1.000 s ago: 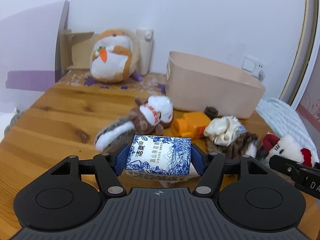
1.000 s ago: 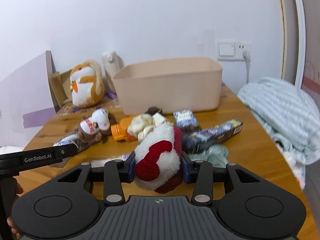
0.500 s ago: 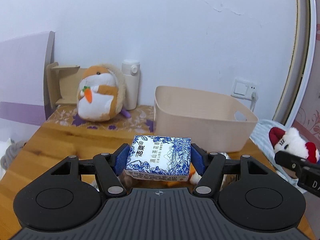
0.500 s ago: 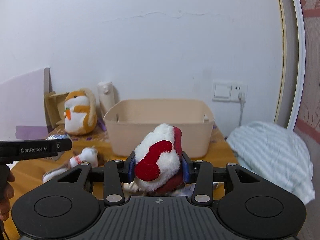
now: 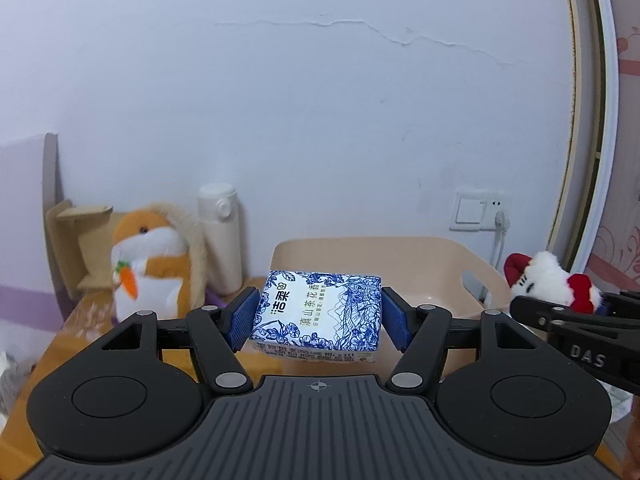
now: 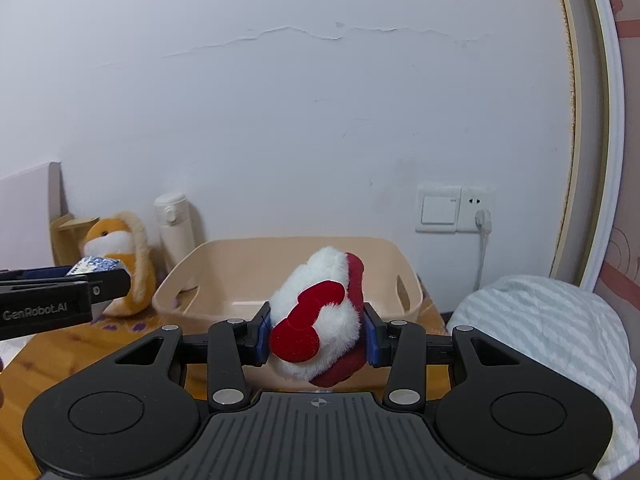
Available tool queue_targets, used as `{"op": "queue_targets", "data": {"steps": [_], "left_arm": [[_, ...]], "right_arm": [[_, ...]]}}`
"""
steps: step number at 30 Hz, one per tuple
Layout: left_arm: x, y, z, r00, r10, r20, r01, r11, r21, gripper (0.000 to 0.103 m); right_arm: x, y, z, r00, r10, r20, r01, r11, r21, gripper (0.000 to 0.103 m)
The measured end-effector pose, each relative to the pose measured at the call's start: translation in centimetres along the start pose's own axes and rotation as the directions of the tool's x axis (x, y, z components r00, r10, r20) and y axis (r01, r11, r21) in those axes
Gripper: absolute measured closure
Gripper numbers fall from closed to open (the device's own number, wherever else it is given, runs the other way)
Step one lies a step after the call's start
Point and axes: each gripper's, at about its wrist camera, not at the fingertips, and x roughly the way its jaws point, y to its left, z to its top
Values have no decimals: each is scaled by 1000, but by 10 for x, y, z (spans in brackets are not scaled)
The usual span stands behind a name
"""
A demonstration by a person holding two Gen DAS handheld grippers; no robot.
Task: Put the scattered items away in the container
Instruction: 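Carry the carton and plush into the basket and open both grippers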
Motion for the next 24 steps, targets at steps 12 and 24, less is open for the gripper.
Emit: {"op": "queue_targets", "data": {"steps": [12, 24], "left_arm": [[91, 0, 19, 994, 13, -111, -17, 999, -38, 37], [170, 6, 11, 947, 33, -318, -60, 995, -74, 37]], "right_arm": [[77, -16, 24, 999, -18, -36, 18, 1000, 6, 63], [149, -19, 26, 989, -53, -141, 57, 998, 26, 63]]}}
